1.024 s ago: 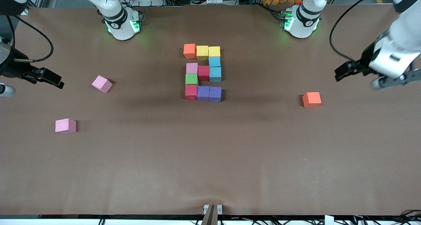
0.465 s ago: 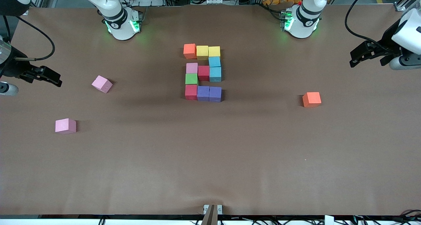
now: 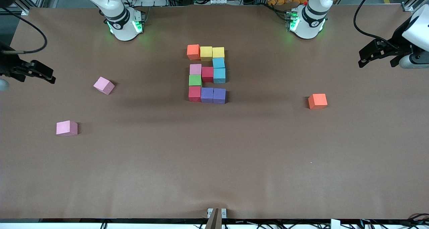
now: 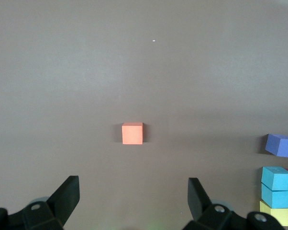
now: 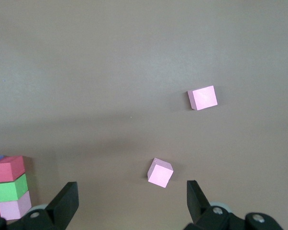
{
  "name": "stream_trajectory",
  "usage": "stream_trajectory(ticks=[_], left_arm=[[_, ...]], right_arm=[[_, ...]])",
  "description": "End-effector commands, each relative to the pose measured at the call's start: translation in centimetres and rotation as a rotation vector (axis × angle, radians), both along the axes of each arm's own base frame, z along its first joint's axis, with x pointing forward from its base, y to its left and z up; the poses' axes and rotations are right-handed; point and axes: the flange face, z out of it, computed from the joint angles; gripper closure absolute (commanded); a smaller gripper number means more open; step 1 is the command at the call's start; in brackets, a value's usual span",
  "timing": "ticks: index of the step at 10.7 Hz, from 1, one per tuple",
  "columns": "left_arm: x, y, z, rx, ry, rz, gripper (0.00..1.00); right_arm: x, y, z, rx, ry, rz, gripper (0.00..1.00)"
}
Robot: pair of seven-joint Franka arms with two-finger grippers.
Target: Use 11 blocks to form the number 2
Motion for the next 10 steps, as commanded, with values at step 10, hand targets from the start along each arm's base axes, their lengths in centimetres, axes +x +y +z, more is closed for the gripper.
stream_trajectory(ticks=[10], left_arm=[[0.11, 0.16, 0.67, 0.028, 0.002, -0.066, 0.00]], right_arm=[[-0.49, -1.03, 1.54, 0.021, -0.024, 0.003, 0.00]])
